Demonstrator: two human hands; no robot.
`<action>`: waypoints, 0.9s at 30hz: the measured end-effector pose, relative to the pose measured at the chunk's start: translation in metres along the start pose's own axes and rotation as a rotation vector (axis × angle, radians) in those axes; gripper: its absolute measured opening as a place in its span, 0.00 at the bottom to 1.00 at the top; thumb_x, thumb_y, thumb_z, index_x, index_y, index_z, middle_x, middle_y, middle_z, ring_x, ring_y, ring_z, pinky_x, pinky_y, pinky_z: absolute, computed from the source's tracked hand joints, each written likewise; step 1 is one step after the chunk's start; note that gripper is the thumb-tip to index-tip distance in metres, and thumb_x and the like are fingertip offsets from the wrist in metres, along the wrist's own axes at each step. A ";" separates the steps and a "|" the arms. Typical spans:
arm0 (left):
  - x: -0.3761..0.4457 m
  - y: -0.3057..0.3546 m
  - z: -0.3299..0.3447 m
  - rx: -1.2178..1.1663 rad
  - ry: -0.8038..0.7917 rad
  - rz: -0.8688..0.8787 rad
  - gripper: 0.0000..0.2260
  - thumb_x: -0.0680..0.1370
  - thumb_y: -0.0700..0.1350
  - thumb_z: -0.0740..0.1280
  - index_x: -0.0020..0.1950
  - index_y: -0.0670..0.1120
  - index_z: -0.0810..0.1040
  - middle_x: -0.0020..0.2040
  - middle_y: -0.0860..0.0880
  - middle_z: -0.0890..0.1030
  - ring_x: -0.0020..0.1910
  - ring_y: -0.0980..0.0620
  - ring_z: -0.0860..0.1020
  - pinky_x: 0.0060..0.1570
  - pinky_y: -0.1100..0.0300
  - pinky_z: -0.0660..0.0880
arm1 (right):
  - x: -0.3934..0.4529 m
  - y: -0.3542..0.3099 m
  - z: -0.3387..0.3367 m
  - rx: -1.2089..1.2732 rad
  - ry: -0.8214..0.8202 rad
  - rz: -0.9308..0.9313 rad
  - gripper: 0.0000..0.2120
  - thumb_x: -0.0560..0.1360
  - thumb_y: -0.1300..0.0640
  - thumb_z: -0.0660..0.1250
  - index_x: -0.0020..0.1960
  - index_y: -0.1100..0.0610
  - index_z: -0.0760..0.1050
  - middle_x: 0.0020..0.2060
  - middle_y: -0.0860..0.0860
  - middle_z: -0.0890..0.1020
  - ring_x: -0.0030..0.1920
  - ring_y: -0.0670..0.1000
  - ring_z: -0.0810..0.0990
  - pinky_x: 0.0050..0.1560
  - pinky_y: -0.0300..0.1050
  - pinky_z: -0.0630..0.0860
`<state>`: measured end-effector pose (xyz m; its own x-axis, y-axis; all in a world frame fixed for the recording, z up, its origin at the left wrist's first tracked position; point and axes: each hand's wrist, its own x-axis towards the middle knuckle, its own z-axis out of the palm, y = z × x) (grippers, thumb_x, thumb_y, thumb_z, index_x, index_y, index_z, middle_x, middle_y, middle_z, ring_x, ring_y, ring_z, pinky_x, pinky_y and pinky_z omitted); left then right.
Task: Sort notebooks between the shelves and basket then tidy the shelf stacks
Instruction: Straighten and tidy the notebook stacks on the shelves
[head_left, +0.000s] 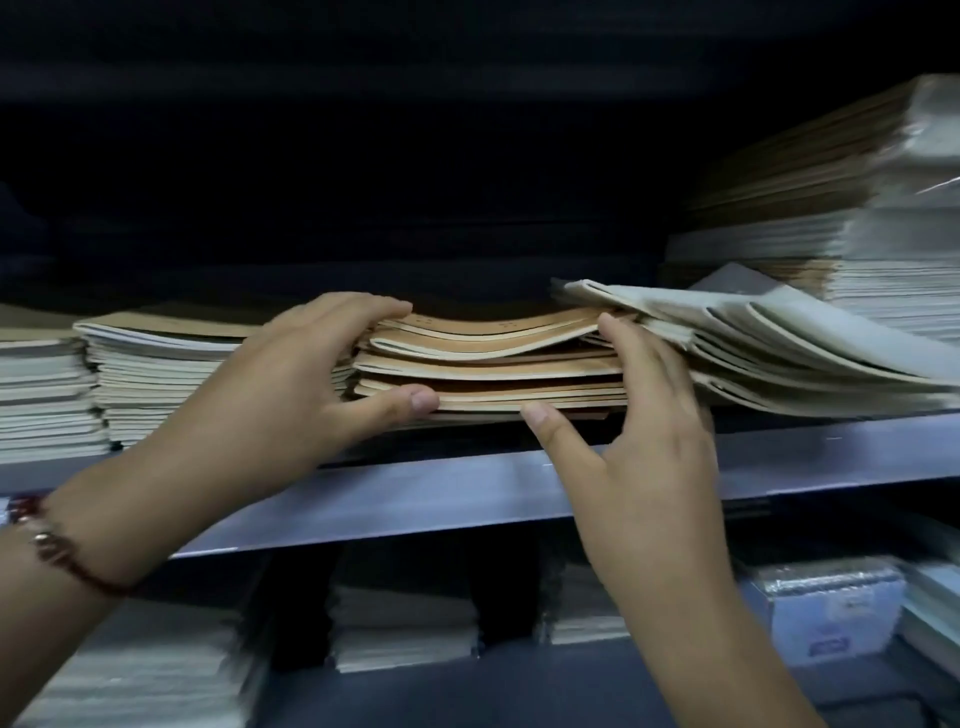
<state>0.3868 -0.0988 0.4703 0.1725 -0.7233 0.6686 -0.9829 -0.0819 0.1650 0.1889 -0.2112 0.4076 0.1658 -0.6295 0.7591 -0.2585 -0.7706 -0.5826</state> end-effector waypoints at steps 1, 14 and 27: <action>0.001 0.001 -0.001 0.017 0.000 -0.003 0.36 0.67 0.77 0.60 0.72 0.64 0.66 0.62 0.70 0.68 0.63 0.62 0.68 0.62 0.59 0.67 | 0.001 -0.003 -0.001 -0.015 -0.006 0.012 0.34 0.74 0.42 0.70 0.76 0.41 0.60 0.73 0.34 0.62 0.73 0.47 0.63 0.72 0.47 0.64; 0.012 0.000 0.005 0.068 -0.066 -0.023 0.38 0.69 0.77 0.48 0.73 0.61 0.68 0.62 0.64 0.63 0.56 0.59 0.70 0.51 0.61 0.67 | 0.018 -0.036 -0.021 -0.446 -0.333 -0.290 0.25 0.84 0.46 0.53 0.79 0.45 0.53 0.79 0.41 0.54 0.78 0.41 0.43 0.70 0.34 0.45; 0.023 0.007 -0.011 0.057 -0.061 -0.096 0.28 0.71 0.69 0.62 0.67 0.58 0.78 0.57 0.58 0.71 0.53 0.57 0.74 0.47 0.60 0.71 | 0.030 -0.035 -0.012 -0.517 -0.308 -0.295 0.21 0.83 0.52 0.53 0.75 0.49 0.67 0.72 0.42 0.70 0.78 0.44 0.54 0.70 0.43 0.65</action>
<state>0.3849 -0.1081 0.4946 0.2633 -0.7503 0.6064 -0.9645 -0.1904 0.1831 0.1920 -0.2022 0.4542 0.5436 -0.4583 0.7032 -0.5705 -0.8162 -0.0910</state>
